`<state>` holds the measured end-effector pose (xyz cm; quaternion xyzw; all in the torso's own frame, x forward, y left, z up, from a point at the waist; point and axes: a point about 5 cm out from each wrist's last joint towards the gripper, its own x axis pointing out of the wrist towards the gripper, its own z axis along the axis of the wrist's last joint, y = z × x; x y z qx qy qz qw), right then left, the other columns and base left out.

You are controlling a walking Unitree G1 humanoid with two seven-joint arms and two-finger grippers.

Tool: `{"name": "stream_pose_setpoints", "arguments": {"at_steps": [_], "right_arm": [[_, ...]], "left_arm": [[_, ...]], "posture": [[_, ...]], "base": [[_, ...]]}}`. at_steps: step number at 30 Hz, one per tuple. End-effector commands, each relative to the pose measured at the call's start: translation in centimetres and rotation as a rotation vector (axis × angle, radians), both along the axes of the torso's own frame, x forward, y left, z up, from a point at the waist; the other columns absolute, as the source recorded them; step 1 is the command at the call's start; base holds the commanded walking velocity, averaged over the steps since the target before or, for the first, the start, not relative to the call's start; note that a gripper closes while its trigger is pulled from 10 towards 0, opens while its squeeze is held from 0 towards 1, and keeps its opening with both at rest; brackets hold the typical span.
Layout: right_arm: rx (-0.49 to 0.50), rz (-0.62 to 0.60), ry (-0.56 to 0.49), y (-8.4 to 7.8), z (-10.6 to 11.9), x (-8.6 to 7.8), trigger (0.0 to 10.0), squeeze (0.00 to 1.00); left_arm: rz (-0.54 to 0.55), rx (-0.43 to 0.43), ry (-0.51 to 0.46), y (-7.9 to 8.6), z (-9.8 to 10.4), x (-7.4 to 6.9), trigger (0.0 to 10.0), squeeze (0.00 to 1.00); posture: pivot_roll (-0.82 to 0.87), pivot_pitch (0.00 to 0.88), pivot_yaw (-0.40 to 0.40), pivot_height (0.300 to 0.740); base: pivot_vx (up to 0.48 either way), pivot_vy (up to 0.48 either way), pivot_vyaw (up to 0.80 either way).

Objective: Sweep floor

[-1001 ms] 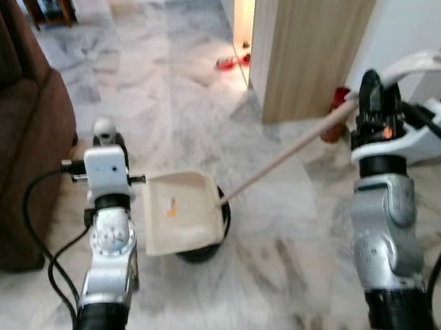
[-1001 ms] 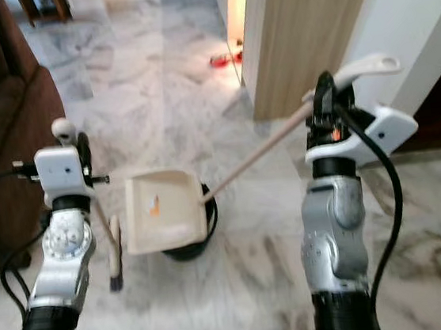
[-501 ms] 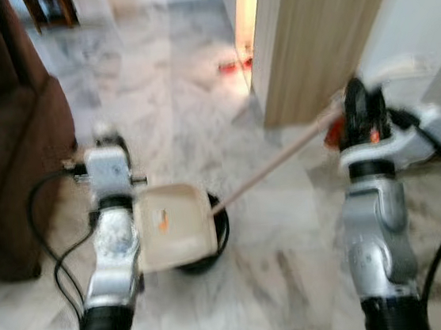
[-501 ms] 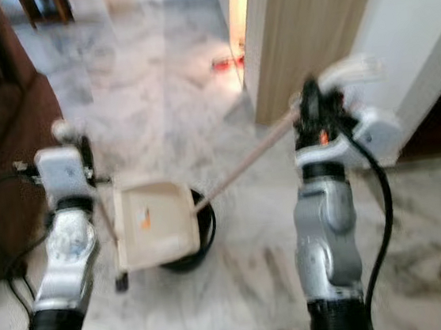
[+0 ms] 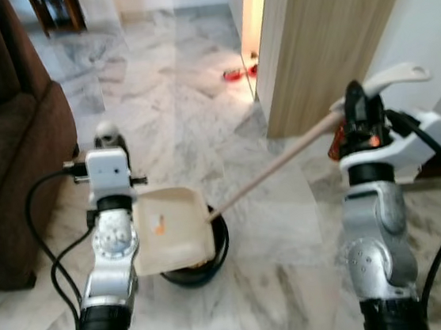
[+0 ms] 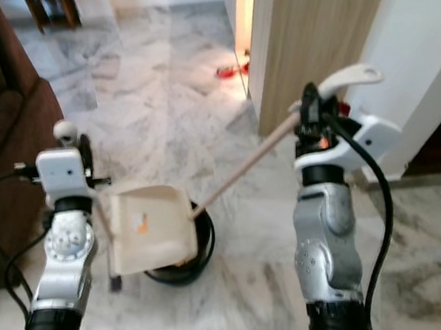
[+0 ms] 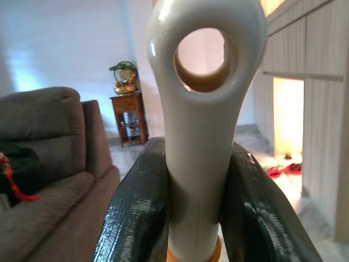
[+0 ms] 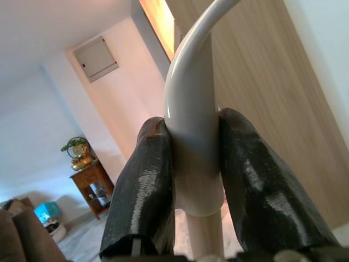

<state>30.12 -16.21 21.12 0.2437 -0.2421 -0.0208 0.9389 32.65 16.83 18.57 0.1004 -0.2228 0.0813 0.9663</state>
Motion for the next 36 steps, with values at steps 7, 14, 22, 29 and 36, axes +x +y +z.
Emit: {"name": "stream_pose_setpoints", "arguments": {"at_steps": [7,14,22,29,36], "right_arm": [[0.027,0.034,-0.079,1.0,1.9,-0.3,10.0,0.0],[0.012,0.08,-0.075,2.3,1.9,-0.6,10.0,0.0],[0.014,0.088,-0.075,2.5,1.9,-0.7,10.0,0.0],[0.015,0.093,-0.07,2.7,1.9,-0.8,10.0,0.0],[-0.012,0.106,-0.087,3.3,2.3,-0.9,10.0,0.0]], "left_arm": [[0.008,0.018,-0.041,0.3,1.0,-0.1,10.0,0.0],[0.015,0.017,-0.038,0.4,0.9,-0.2,10.0,0.0],[0.015,0.017,-0.039,0.4,1.0,-0.2,10.0,0.0],[0.02,0.019,-0.037,0.5,0.9,-0.3,10.0,0.0],[0.023,0.021,-0.037,0.6,0.9,-0.2,10.0,0.0]], "posture": [[0.1,0.086,-0.052,0.74],[0.1,0.092,-0.055,0.74],[0.1,0.093,-0.055,0.74],[0.1,0.096,-0.055,0.74],[0.1,0.096,-0.056,0.74]], "base": [[0.288,0.0,0.0],[0.286,0.0,0.0],[0.286,0.0,0.0],[0.286,0.0,0.0],[0.275,0.0,0.0]]}}
